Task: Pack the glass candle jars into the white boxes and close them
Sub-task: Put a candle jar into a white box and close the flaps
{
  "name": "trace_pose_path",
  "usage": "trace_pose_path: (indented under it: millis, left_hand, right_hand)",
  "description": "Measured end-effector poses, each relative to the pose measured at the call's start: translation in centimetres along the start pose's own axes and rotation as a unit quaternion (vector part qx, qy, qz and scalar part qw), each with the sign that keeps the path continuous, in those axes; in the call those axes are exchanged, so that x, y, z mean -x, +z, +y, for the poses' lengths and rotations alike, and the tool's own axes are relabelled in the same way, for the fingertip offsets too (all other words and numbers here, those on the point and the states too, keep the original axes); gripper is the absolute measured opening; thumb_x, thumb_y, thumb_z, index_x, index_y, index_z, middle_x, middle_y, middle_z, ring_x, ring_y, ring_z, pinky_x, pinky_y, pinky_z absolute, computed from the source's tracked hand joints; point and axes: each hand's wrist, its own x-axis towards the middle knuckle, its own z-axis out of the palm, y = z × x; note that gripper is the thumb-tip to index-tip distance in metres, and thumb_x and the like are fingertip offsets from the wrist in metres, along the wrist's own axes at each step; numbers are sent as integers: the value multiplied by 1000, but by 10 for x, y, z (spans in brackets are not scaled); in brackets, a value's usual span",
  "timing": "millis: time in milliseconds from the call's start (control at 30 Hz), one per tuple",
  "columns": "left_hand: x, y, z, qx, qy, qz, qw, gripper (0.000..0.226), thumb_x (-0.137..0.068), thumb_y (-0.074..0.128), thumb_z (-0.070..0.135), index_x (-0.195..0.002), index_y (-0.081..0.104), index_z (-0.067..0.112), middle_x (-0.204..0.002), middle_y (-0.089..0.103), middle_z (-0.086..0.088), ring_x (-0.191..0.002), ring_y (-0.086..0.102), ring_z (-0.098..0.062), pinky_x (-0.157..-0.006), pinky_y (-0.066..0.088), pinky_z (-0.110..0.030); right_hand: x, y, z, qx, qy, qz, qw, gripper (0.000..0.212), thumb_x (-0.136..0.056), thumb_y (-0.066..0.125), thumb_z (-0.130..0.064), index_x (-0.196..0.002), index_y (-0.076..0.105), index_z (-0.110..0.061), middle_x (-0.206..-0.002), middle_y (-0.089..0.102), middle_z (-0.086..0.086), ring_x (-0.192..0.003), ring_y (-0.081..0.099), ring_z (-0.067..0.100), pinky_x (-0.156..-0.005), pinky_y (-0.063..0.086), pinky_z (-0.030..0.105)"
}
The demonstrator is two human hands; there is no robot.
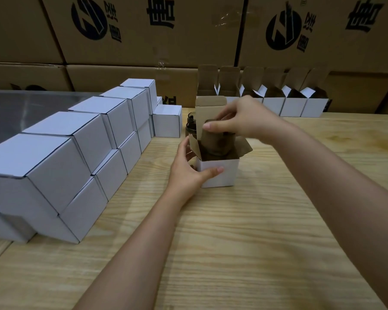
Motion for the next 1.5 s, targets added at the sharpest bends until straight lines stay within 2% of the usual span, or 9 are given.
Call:
trace_pose_path:
  millis: [300,633,767,867,967,1100,1200,1367,1500]
  left_hand:
    - [-2,1,-4,14,20,1,1000,95,-60,90,20,-139,38,29,-128,57,13,-121,52,-4,-99,48,-41]
    - [-2,1,-4,12,24,4,1000,93,-60,90,22,-138,39,27,-125,57,16,-120,51,-2,-99,48,-37]
    - [0,1,-4,15,35,9,999,87,-61,89,23,-122,33,47,-121,53,16,-110,52,8,-90,46,-19]
    - [1,0,-3,13,42,-2,999,78,-64,87,24,-103,29,58,-124,52,9,-112,53,3,-89,48,-18]
    - [2,-1,-1,14,59,-22,998,70,-68,85,21,-106,35,52,-130,50,4,-121,50,-9,-88,48,-22]
    - [5,1,1,26,72,-24,997,56,-72,82,13,-106,48,42,-126,47,8,-99,53,15,-66,46,-6]
    - [5,2,3,33,67,-17,997,47,-73,81,11,-100,54,37,-128,51,2,-99,54,10,-65,47,-9]
    - [6,2,4,44,64,-39,996,43,-73,80,7,-100,55,29,-119,59,8,-107,57,2,-71,49,-16]
    - [5,3,3,59,54,-47,996,45,-73,79,6,-106,56,25,-120,62,1,-113,59,-12,-81,52,-33]
  right_hand:
    - [9,39,14,74,5,18,997,46,-67,78,-53,-100,64,-23,-81,53,-12,-96,53,13,-65,42,20]
    - [12,46,18,186,42,-42,981,45,-84,51,-65,-109,58,-28,-106,56,-2,-120,30,22,-98,23,44]
    - [18,48,24,-49,-3,184,982,21,-94,52,-42,-96,63,-24,-94,62,-6,-96,56,12,-81,44,30]
    - [26,56,39,-294,69,321,898,12,-97,47,-22,-96,59,-25,-107,65,-1,-101,58,11,-82,45,23]
    - [33,70,50,-518,130,280,798,20,-99,45,-16,-102,60,-28,-112,68,-5,-116,57,19,-96,46,33]
    - [38,76,59,-626,76,229,742,25,-98,48,-16,-120,57,-25,-117,66,-9,-113,60,15,-95,49,31]
    - [38,79,61,-675,52,204,707,28,-101,39,-14,-128,48,-20,-121,63,-10,-126,51,16,-108,39,37]
    - [35,85,55,-594,49,157,788,57,-96,52,-13,-147,26,-22,-134,51,-12,-118,52,2,-102,43,30]
    - [32,89,51,-508,53,132,850,64,-89,49,7,-146,32,-19,-127,57,-6,-112,58,10,-89,50,25]
